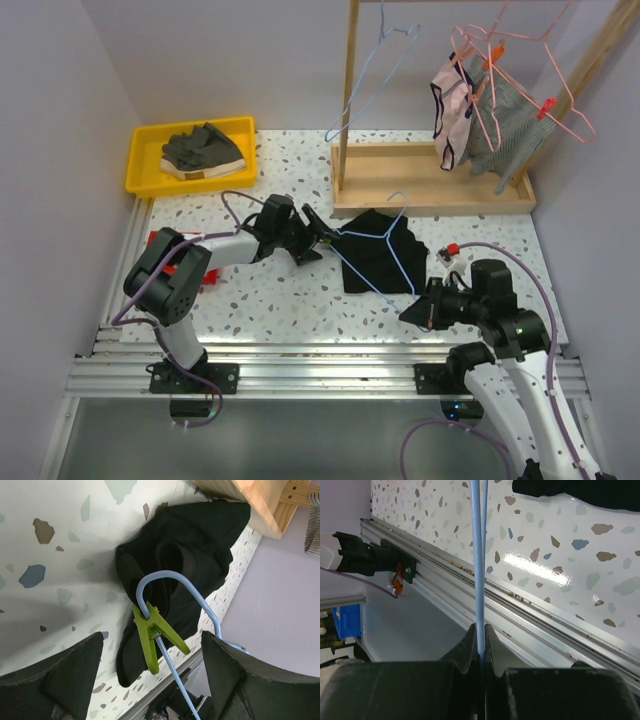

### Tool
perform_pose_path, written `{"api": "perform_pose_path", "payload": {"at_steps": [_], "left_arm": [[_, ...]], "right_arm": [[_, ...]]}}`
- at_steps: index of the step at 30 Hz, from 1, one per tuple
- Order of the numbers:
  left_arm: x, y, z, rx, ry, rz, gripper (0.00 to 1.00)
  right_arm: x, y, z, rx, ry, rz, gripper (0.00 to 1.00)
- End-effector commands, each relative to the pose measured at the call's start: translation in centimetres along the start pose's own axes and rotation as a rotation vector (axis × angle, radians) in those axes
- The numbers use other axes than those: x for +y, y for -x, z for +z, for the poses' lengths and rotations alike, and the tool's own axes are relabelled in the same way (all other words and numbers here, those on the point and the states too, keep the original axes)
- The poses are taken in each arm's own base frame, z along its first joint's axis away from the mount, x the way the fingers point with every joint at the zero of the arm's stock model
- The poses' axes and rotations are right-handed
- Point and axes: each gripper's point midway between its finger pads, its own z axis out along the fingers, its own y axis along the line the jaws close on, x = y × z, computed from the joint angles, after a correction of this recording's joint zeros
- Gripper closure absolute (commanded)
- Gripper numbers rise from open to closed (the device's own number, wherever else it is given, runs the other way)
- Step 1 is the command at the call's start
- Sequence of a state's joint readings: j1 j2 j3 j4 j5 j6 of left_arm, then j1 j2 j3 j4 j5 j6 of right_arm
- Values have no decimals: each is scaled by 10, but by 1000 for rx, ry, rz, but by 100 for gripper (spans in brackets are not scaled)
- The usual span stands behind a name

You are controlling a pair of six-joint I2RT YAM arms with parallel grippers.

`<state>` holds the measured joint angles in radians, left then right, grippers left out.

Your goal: Remove the underwear clipped to the hanger

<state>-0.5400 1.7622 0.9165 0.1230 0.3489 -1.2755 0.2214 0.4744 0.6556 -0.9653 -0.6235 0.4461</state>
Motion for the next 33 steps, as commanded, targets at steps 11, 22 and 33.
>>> {"api": "perform_pose_path", "payload": {"at_steps": [11,22,33], "left_arm": [[-9,-2,10,19,-73,-7,77],[-20,-11,-13,28,-119,6,100],[-6,22,-64,-107,-111,4,100]], "right_arm": [[4,0,-3,-6,24,-48,100],[-26,7,0,-55,-143,8,100],[-39,5,5,-52,-196,53,100]]}}
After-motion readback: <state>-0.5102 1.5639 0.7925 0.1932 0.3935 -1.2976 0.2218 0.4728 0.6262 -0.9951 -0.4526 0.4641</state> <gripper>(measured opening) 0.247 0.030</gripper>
